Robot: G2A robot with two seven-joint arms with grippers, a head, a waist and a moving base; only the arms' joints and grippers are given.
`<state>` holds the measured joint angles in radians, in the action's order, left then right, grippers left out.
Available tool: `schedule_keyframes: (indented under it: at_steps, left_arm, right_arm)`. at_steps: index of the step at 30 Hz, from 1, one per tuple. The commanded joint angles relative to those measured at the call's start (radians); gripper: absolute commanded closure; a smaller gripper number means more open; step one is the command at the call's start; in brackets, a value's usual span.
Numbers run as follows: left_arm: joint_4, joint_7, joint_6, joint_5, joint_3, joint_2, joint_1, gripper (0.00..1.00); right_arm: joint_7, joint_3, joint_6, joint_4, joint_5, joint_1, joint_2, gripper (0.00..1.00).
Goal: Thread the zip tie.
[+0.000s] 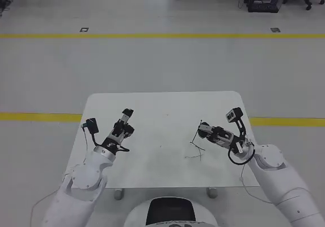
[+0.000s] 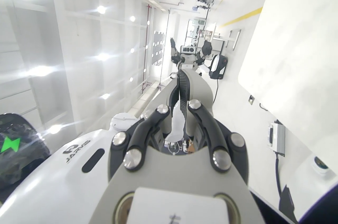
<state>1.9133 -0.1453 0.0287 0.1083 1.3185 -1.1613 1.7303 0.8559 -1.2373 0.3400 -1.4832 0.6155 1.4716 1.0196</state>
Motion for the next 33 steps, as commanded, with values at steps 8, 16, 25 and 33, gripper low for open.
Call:
schedule_keyframes:
  at_steps: [8, 16, 25, 33]
  left_arm:
    - [-0.077, 0.02, 0.049, -0.083, -0.209, -0.028, -0.121, 0.0]
    - [-0.077, 0.02, 0.049, -0.083, -0.209, -0.028, -0.121, 0.0]
    - [-0.116, 0.033, 0.037, -0.079, -0.286, -0.043, -0.163, 0.0]
    - [-0.197, 0.134, 0.019, -0.073, -0.394, -0.077, -0.246, 0.0]
  right_arm:
    - [-0.052, -0.002, 0.0, 0.067, 0.012, 0.021, 0.045, 1.0]
    - [-0.052, -0.002, 0.0, 0.067, 0.012, 0.021, 0.045, 1.0]
    - [-0.152, 0.024, 0.0, 0.037, -0.037, 0.034, 0.065, 1.0]
    - [-0.131, 0.015, 0.0, 0.05, 0.006, 0.061, 0.103, 1.0]
